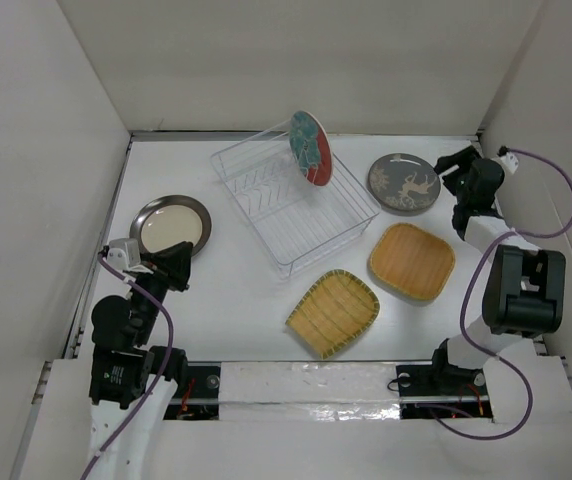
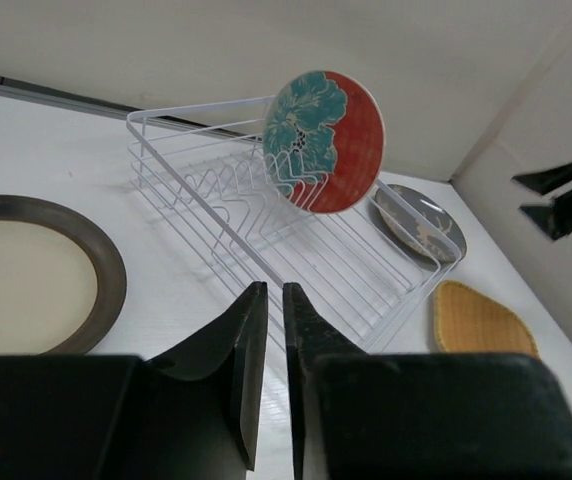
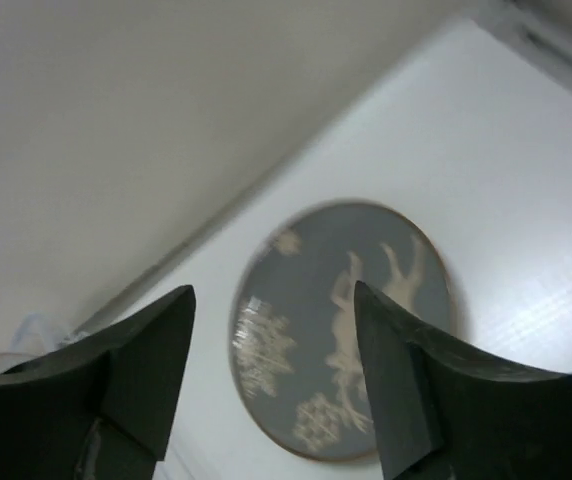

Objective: Load the plates into the dish rack

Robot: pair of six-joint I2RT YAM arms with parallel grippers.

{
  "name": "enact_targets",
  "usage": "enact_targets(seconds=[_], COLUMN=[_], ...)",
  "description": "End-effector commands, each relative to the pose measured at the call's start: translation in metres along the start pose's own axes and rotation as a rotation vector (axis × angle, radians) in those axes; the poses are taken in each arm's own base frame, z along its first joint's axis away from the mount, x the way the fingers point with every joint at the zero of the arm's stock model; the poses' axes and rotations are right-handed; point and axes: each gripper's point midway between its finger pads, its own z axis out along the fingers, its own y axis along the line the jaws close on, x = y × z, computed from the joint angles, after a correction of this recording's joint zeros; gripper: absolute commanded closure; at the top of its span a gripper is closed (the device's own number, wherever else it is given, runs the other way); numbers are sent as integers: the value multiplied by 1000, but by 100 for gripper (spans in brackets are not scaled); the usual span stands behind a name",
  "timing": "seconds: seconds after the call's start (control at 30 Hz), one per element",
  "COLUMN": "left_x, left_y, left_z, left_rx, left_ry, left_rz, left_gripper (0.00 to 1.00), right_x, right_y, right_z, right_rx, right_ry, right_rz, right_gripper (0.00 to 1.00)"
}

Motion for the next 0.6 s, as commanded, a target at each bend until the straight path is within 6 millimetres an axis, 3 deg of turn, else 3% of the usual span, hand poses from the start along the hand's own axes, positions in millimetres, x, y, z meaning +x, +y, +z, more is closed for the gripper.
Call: enact_targets(seconds=[0.0,0.07,0.13,0.2,0.23,0.27,0.4,0.57], left_x=[-19,-22,-21,-21,-20,-20,-22,-24], left_y=[-13,-14,-15,-14,-16,-16,-16,-13], left_z=[-5,-6,-7,-7,-7,-7,-8,-9], left_rx=[46,48,54,50,59,57,56,36], left_ry=[-65,-73,-71,-72,-67,-67,-73,-84], left_rz=[10,10,9,9,8,8,8,9], left_gripper=[89,75,68,63,63,61,59,58], right_x=[20,34,54,76,75,91,112,123], right_y=[-30,-57,-89,-103,-93,-96,-105,-116], right_z=[6,9,15,22,22,23,31,42], right_rx=[48,97,141,124,82,76,96,97], right_ry=[29,59,114,193,202,251,314,359], right_rz=[150,195,256,346,364,395,439,473], right_gripper=[24,22,22,22,22,23,25,35])
